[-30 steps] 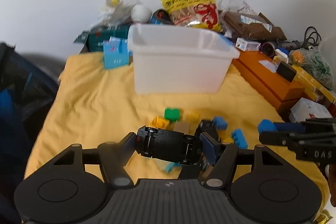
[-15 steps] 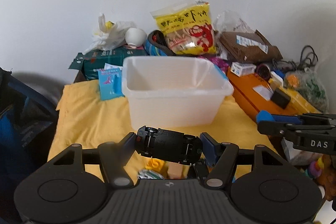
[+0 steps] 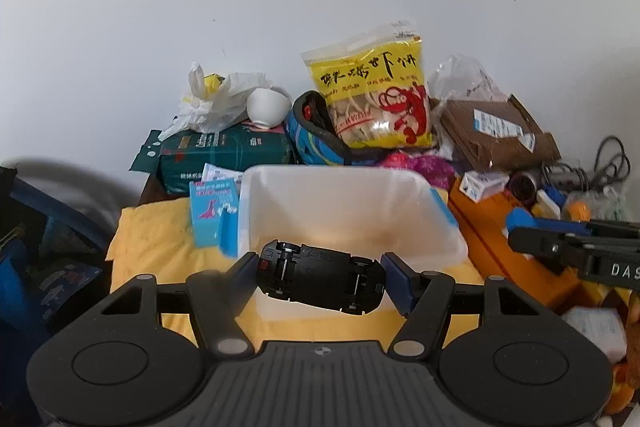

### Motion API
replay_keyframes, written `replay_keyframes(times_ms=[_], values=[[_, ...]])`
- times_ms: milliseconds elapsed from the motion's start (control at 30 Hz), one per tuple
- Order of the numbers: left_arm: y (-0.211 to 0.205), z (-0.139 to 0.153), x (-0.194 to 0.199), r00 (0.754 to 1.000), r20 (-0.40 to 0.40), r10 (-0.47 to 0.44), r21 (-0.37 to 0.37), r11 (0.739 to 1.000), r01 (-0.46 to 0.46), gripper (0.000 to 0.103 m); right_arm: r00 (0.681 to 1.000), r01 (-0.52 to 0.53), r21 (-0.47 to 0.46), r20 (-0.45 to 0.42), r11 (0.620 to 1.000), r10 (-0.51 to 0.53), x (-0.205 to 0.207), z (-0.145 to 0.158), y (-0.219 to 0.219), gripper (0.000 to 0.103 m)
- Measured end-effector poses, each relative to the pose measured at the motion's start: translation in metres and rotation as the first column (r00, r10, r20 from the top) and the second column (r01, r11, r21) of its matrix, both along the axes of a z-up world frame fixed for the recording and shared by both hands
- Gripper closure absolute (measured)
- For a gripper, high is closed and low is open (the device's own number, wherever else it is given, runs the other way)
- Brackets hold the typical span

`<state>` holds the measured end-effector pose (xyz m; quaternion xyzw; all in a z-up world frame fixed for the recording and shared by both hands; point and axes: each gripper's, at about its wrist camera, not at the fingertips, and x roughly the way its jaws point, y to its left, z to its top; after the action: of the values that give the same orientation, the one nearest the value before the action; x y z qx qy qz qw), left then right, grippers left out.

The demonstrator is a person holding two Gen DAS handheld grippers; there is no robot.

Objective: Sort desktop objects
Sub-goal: 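Carry the disc and car over the bin and release both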

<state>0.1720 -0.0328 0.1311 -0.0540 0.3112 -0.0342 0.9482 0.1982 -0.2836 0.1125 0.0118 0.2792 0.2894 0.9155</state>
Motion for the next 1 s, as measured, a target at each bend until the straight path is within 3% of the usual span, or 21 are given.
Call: replay_keyframes(times_ms=[233,767,867,900,1000], values=[[-0.002,-0.003,0.047,0.998,-0.059,0.007,-0.042,0.999,-0.010,0.034,0.999,0.013,-0.011,-0.052,1.000,-0.014,0.047,0.003,0.003,0.060],[-0.005,-0.015,0.123,0.996,-0.082,0.035,-0.010,0.999,-0.036,0.034,0.994,0.009,-0.098,-0.112,0.995,-0.020,0.122,-0.022,0.032,0.060],[-0.003,-0.020,0.130,0.995,-0.087,0.052,0.002,0.999,-0.052,0.033,0.993,0.009,-0.124,-0.115,0.992,-0.023,0.133,-0.025,0.038,0.054],[-0.001,-0.023,0.130,0.994,-0.090,0.061,-0.001,0.998,-0.061,0.032,0.993,0.012,-0.132,-0.113,0.991,-0.027,0.136,-0.026,0.039,0.043],[0.006,-0.031,0.124,0.993,-0.089,0.073,-0.009,0.997,-0.074,0.032,0.995,0.013,-0.134,-0.092,0.991,-0.026,0.139,-0.028,0.040,0.040]])
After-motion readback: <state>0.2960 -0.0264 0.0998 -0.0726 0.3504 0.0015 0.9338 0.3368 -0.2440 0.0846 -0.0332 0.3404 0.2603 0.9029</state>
